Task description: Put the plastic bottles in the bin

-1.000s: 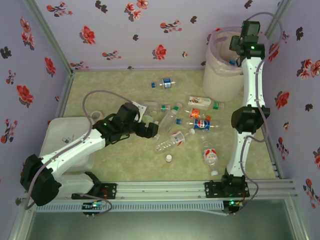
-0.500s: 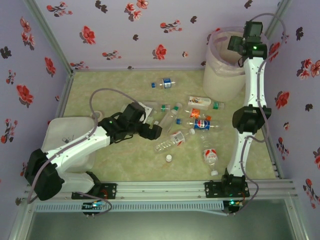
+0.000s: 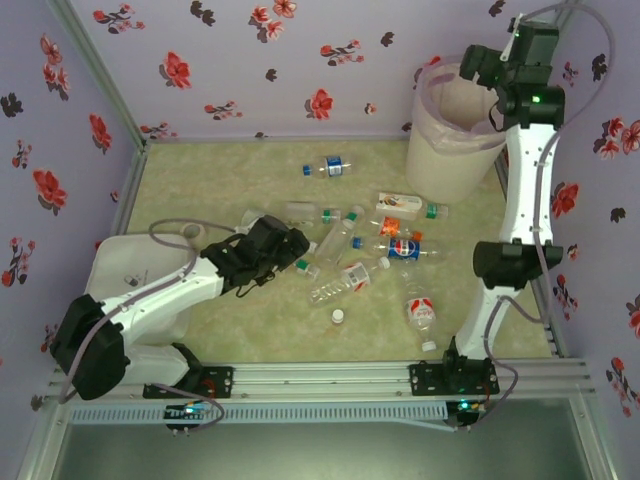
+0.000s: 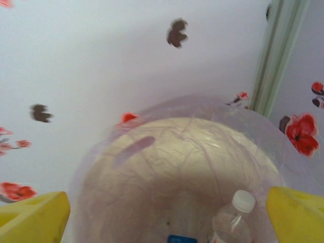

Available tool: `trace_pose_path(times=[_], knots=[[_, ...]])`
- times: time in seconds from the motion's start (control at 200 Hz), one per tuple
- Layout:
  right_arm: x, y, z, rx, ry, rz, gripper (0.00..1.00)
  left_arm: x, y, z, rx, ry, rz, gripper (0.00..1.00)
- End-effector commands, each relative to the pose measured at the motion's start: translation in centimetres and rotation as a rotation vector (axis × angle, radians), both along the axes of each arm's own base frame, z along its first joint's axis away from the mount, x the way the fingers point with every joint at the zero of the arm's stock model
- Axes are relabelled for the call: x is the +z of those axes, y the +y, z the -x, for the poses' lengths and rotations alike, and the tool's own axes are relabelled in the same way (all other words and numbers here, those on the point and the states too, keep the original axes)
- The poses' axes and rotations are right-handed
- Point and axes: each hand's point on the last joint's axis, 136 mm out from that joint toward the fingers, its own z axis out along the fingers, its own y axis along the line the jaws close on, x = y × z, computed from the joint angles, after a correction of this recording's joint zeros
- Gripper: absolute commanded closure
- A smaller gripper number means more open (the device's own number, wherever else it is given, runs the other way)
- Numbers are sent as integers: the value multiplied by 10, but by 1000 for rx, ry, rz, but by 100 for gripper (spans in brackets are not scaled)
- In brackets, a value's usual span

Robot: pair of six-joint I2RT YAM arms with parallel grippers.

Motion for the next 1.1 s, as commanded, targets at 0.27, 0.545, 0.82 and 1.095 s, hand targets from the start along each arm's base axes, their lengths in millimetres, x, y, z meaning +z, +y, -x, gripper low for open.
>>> trace_pose_path(times=[0.27, 0.545, 0.82, 1.095], knots=[[18, 58, 37, 168, -28, -55, 1, -50, -15, 3, 263, 200, 209, 18], [6, 75, 76, 224, 5, -42, 2, -66, -15, -14, 219, 197, 159, 19], [-6, 77, 115, 252, 18, -55, 2, -92, -37, -22, 180, 256, 174, 26], [-49, 79, 145, 260, 64, -114, 2, -112, -32, -16, 231, 322, 141, 47]])
